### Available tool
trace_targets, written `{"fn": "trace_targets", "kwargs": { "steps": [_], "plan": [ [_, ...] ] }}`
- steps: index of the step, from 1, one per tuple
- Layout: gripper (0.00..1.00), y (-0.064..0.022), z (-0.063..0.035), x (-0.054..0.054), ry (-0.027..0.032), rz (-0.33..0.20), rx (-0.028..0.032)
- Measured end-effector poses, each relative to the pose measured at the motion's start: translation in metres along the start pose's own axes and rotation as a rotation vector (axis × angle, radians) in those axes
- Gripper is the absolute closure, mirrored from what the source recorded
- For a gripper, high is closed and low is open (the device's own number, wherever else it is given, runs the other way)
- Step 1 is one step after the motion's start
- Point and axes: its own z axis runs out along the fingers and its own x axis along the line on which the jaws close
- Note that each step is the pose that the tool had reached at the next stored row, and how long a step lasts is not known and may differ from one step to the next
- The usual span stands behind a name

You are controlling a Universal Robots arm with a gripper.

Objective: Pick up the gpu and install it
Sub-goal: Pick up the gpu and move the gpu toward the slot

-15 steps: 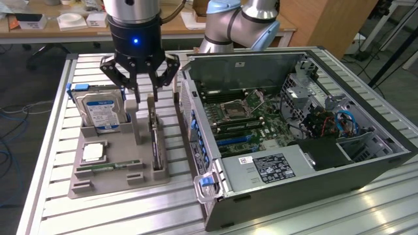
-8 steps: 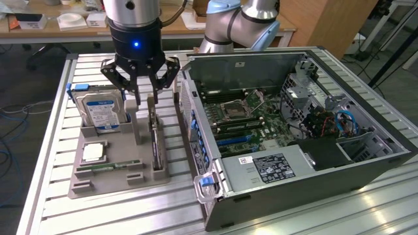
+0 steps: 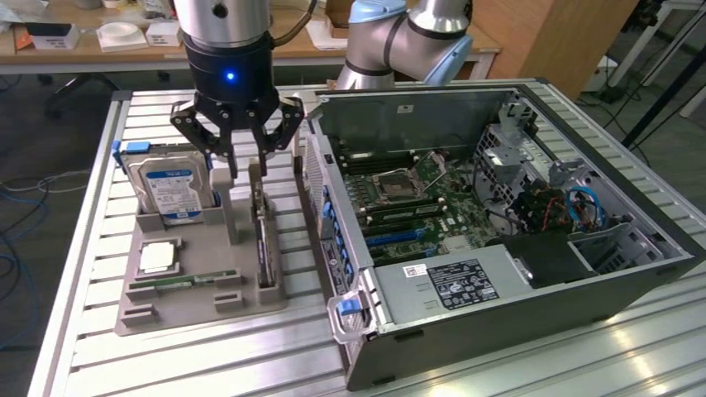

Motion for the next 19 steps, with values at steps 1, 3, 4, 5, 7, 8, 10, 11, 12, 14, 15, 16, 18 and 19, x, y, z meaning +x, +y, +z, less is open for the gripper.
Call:
{"fn": "trace_targets", "kwargs": {
  "steps": [1,3,4,5,7,8,10,11,12,14,15,16,18,19],
  "plan": [
    [0.59,-0.0003,0.0002,-0.0001,-0.0001,0.000,-0.0001],
    [0.59,-0.0010,0.0002,-0.0001,0.0001,0.000,0.0002],
    [0.59,-0.0013,0.0005,-0.0001,0.0000,0.000,0.0000],
    [0.59,-0.0015,0.0007,-0.0001,0.0000,0.000,0.0000],
    [0.59,-0.0019,0.0012,-0.0001,0.0002,0.000,0.0002],
    [0.59,-0.0021,0.0015,-0.0001,0.0003,0.000,0.0003],
    [0.59,-0.0022,0.0024,-0.0001,0.0002,0.000,0.0002],
    [0.59,-0.0022,0.0030,-0.0001,0.0002,0.000,0.0002],
    [0.59,-0.0023,0.0036,-0.0001,0.0002,0.000,0.0002],
    [0.59,-0.0023,0.0047,-0.0001,0.0002,0.000,0.0002],
    [0.59,-0.0023,0.0053,0.0000,0.0001,0.000,0.0002],
    [0.59,-0.0023,0.0058,0.0000,0.0002,0.000,0.0002],
    [0.59,-0.0024,0.0069,0.0000,0.0001,0.000,0.0002],
    [0.59,-0.0024,0.0075,0.0000,0.0002,0.000,0.0002]
  ]
}}
